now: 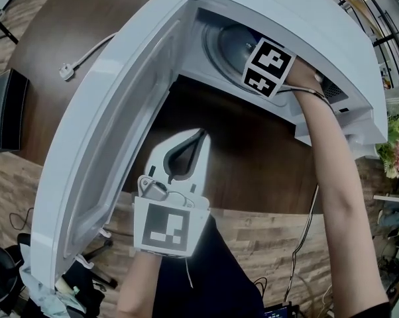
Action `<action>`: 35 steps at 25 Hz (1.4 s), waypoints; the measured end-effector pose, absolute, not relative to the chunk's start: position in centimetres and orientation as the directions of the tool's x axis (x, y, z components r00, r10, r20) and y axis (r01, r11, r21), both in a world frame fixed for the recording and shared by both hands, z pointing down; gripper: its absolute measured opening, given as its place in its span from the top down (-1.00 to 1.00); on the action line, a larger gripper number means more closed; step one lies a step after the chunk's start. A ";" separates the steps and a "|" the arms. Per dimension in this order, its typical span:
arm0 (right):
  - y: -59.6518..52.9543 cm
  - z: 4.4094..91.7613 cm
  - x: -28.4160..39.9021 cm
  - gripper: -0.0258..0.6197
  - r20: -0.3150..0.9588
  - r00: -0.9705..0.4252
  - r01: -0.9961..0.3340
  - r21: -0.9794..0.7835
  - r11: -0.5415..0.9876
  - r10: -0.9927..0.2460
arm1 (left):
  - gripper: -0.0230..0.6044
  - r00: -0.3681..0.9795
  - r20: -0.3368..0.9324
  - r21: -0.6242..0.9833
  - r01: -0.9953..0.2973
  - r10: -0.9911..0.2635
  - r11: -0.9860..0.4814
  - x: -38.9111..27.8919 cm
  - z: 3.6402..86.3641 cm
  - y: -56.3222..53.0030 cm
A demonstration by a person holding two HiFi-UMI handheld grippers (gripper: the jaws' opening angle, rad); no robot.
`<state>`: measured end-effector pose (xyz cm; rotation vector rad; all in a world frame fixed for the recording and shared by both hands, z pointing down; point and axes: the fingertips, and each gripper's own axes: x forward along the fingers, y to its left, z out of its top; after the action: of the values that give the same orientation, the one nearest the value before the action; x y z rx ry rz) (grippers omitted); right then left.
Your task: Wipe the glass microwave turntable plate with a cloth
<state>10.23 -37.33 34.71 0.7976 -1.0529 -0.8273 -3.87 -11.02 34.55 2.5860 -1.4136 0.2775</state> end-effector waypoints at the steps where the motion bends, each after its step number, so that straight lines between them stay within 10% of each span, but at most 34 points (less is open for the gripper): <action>1: -36.9 34.4 9.2 0.63 0.409 0.228 0.150 0.882 0.447 -0.884 | 0.90 0.530 0.251 0.069 -0.844 -0.810 -0.531 -3.9 34.6 -11.0; 11: -31.7 35.5 0.0 0.63 0.557 -0.033 -0.004 0.830 0.558 -0.830 | 0.90 0.519 0.265 0.078 -0.852 -0.813 -0.518 -4.5 35.2 -10.6; 35: -32.9 38.4 3.9 0.65 0.511 0.135 0.291 0.799 0.527 -0.849 | 0.90 0.506 0.278 0.084 -0.860 -0.817 -0.504 -4.7 35.9 -10.2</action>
<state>3.91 -32.90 38.40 0.5997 -1.1524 -0.9010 -4.72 -10.16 35.87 2.5368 -1.4335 0.2993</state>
